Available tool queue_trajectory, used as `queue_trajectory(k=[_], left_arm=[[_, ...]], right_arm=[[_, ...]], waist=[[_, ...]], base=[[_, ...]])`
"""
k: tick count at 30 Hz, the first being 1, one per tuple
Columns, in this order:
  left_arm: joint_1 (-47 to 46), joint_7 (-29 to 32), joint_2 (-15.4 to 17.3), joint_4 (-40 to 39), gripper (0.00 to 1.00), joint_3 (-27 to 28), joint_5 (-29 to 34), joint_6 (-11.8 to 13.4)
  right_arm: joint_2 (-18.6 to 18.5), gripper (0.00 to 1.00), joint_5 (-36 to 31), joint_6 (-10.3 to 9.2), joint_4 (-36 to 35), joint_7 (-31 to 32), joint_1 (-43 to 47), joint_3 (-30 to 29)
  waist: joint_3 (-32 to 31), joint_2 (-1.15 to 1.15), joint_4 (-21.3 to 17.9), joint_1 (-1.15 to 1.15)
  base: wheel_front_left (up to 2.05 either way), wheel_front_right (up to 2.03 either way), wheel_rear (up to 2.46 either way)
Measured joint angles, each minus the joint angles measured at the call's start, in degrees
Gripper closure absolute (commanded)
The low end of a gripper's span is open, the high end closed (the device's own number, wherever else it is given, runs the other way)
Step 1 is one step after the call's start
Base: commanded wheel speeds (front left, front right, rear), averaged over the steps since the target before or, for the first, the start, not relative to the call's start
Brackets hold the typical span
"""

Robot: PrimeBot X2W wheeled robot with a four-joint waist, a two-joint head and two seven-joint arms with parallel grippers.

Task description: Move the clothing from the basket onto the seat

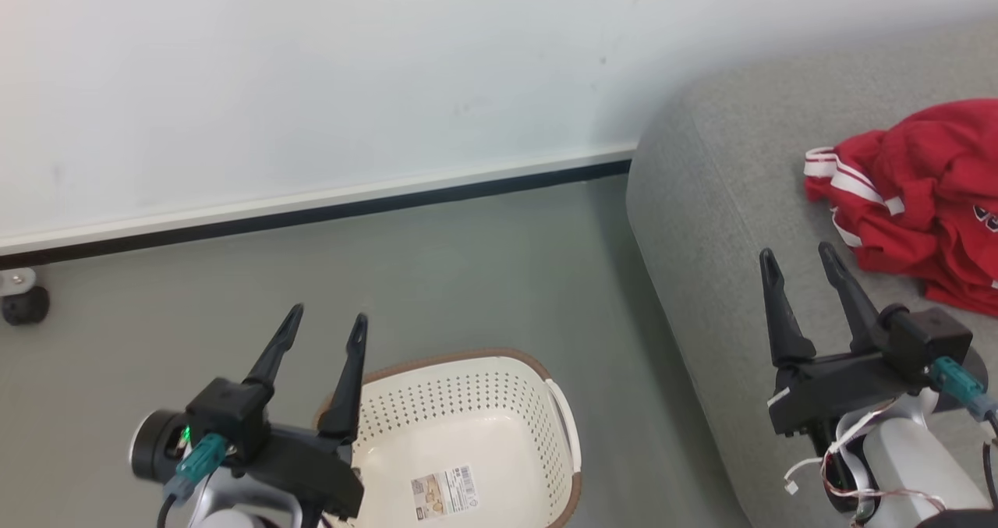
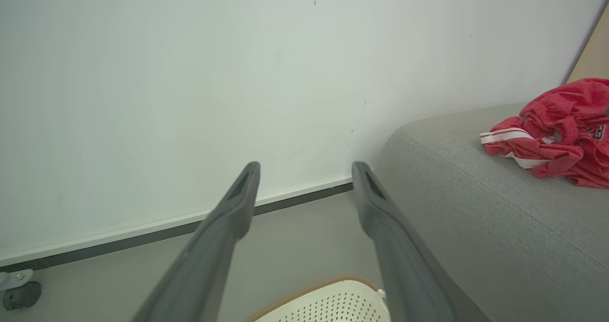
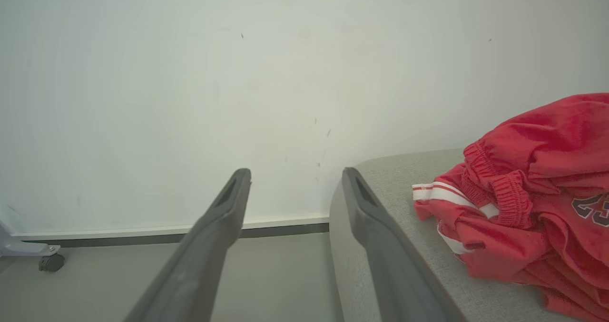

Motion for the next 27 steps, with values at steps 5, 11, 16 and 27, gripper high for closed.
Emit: queue_trajectory(k=[5,11,16,27], left_arm=[[2.4,-0.3,0.1,0.9,0.0,1.6,-0.1,0.5],[5.1,-0.5,0.1,1.3,0.0,3.5,-0.3,1.0],[6.9,-0.5,-0.2,1.2,0.0,5.5,-0.4,1.2],[8.4,-1.0,-1.0,1.0,0.0,9.3,-0.4,1.5]], right_arm=[[-0.1,0.0,-0.3,-0.7,-1.8,0.6,2.6,0.3],[-0.3,0.0,-0.3,-1.53,-3.9,2.3,5.5,0.6],[-0.9,0.0,-0.3,-2.53,-6.4,3.9,8.1,0.6],[-1.8,0.0,-0.3,-4.04,-11.3,7.1,11.4,0.5]], waist=[[-1.5,0.0,1.1,0.0],[-3.2,0.0,2.0,0.0],[-4.3,0.0,2.6,0.01],[-5.2,0.0,3.2,0.0]], base=[[0.0,0.0,0.0],[0.0,0.0,0.0],[0.0,0.0,0.0],[0.0,0.0,0.0]])
